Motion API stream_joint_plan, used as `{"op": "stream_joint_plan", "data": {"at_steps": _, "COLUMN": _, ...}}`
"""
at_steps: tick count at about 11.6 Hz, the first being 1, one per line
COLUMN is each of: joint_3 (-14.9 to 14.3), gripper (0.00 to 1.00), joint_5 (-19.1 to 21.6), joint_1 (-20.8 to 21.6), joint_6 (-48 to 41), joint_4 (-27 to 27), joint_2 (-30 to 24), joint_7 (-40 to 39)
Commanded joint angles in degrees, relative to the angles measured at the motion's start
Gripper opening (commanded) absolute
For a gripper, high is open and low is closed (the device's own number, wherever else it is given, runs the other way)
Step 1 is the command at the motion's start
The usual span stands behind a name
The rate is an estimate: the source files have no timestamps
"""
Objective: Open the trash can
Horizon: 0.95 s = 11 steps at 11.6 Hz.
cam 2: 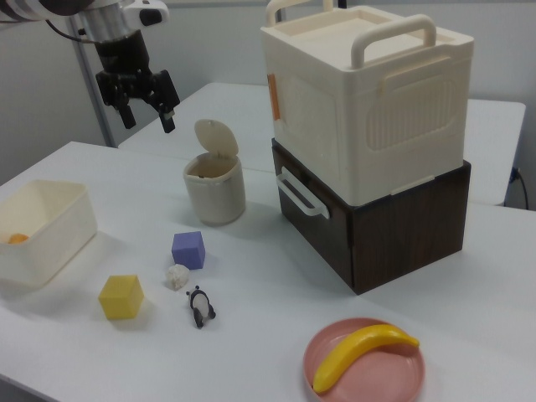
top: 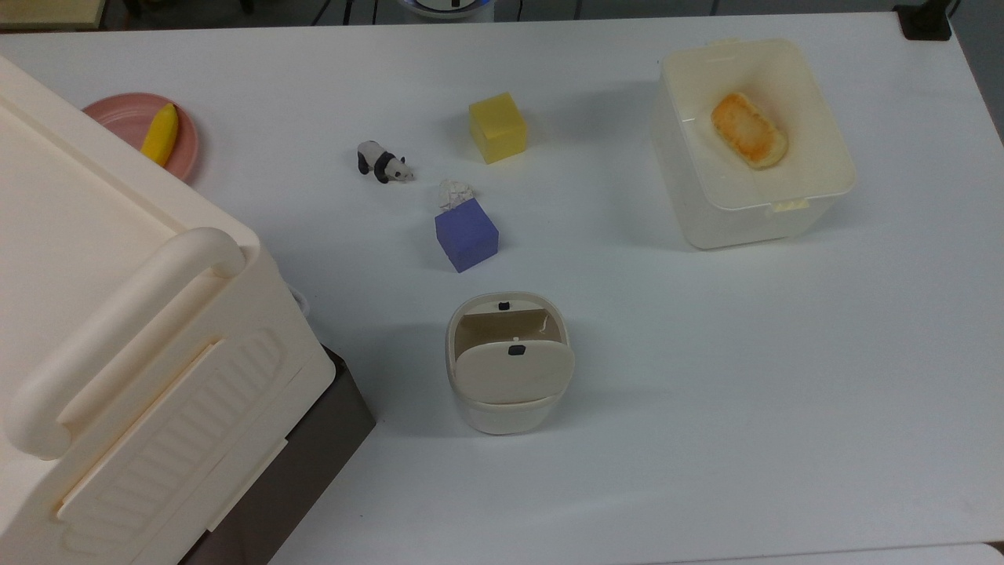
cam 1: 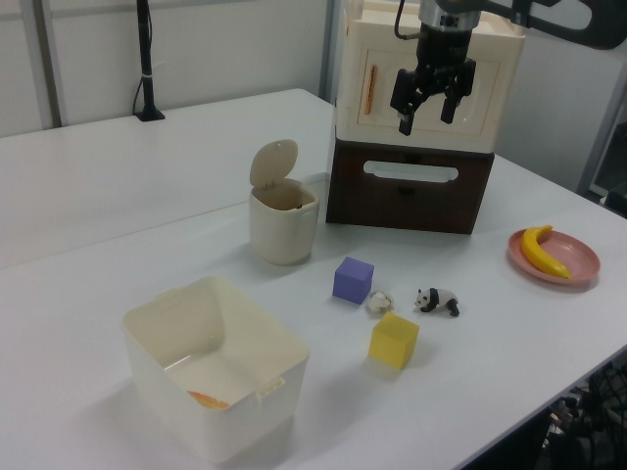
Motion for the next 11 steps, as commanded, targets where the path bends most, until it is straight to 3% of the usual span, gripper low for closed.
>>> {"op": "stream_joint_plan", "data": {"at_steps": 1, "joint_3": 0.1, "gripper": 1.00, "joint_5": -0.9, "joint_1": 0.2, "joint_6": -0.9, "joint_4": -0.1, "joint_2": -0.4, "joint_7": 0.8}}
{"op": "stream_joint_plan", "data": {"at_steps": 11, "joint_3": 0.0, "gripper": 1.00, "joint_5": 0.0, "joint_1": -1.1, "joint_6": -1.6, "joint_4": -0.2, "joint_2": -0.6, "joint_7": -4.8}}
